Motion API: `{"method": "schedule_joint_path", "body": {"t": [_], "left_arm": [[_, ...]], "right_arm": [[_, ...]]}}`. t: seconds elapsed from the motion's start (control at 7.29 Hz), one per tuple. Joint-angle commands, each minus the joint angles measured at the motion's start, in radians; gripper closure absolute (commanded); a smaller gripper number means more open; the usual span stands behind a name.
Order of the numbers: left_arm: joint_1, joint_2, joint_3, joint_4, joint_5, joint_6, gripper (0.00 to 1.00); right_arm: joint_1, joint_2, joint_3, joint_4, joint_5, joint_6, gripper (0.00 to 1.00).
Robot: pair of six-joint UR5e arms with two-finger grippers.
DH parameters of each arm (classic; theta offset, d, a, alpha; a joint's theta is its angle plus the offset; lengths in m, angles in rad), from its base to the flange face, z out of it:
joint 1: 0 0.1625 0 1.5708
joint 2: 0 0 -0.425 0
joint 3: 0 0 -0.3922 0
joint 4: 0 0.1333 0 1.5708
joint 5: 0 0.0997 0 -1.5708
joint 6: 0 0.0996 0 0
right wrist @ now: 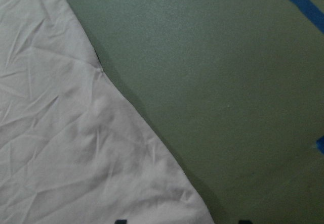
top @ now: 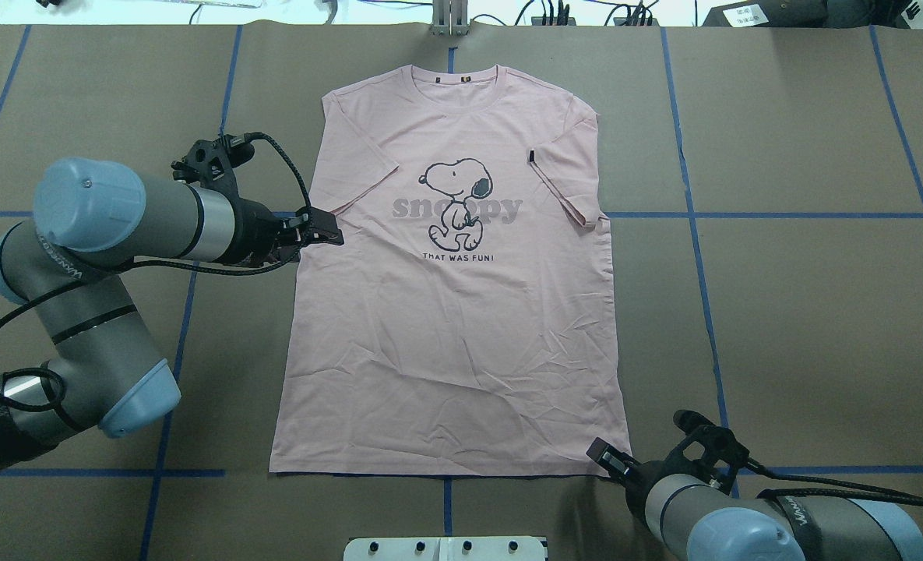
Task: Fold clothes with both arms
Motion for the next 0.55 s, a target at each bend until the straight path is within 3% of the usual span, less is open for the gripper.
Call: {"method": "schedule_joint_path", "body": {"t": [0.0, 0.14, 0.27, 0.41], "left_arm": [[0.0, -0.004, 0.001, 0.0, -0.001, -0.003, 0.2], [0.0, -0.006, 0.001, 0.0, -0.001, -0.003, 0.2], [0.0, -0.006, 0.001, 0.0, -0.001, -0.003, 0.2], [0.0, -0.006, -0.001, 0.0, -0.001, -0.003, 0.2]], "right_arm": [[-0.001, 0.001, -0.001, -0.014, 0.003, 0.0, 0.43], [-0.003, 0.001, -0.001, -0.014, 0.003, 0.0, 0.45], [-0.004, 0.001, -0.001, -0.014, 0.003, 0.0, 0.54], [-0.004, 0.002, -0.001, -0.014, 0.003, 0.0, 0.83]]}}
